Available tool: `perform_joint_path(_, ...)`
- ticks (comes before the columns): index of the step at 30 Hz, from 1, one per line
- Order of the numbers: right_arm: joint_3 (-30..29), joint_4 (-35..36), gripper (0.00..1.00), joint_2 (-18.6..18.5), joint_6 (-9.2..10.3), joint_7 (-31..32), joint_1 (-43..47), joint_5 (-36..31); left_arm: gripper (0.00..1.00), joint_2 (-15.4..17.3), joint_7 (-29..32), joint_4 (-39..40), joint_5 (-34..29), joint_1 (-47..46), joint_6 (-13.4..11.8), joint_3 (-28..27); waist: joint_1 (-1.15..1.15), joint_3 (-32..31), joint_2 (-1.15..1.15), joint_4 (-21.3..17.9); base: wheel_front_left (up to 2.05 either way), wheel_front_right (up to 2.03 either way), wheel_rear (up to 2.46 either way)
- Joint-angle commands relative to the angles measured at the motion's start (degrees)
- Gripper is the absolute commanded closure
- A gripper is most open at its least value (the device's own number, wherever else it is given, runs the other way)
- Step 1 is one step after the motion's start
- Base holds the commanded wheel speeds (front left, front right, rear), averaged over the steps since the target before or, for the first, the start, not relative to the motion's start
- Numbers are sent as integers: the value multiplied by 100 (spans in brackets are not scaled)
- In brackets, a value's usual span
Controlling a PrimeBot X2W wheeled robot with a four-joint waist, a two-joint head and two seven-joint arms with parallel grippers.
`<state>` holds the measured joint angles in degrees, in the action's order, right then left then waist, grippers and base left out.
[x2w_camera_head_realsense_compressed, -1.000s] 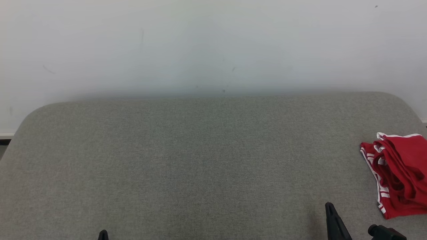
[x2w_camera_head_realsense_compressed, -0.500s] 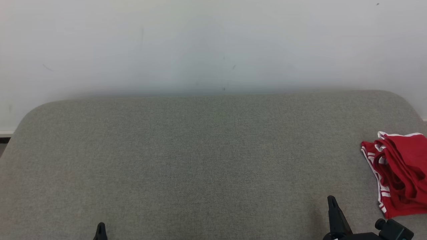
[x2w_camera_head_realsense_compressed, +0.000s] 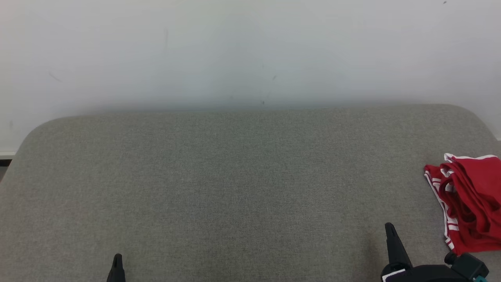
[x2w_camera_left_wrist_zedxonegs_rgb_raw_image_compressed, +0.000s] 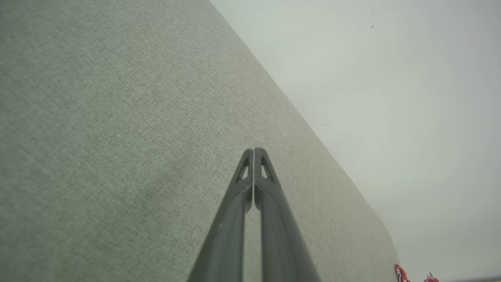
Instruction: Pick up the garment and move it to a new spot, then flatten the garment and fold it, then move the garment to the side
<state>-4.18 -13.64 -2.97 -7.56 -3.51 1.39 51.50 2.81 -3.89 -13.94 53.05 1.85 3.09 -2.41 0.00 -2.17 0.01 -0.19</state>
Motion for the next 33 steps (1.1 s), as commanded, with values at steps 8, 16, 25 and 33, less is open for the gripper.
perform_joint_path(8, -45, 43, 100, 6, 6, 156, -220, 659, 100, 9, 160, 47, 632, -241, 99, -87, 0, 25, -1, 2, 0, 0, 0)
perform_joint_path(16, -77, 30, 100, 8, 7, 299, -316, 1231, 100, 9, 311, 39, 1169, -343, 155, -141, 0, 51, -1, 4, 0, 0, 0)
perform_joint_path(25, -108, 19, 100, 9, 7, 430, -405, 1746, 100, 10, 450, 30, 1686, -435, 207, -195, 0, 78, -1, 7, 0, 0, 0)
perform_joint_path(33, -131, 9, 100, 11, 8, 539, -473, 2180, 100, 10, 557, 22, 2097, -512, 251, -237, 0, 102, -1, 9, 0, 0, 0)
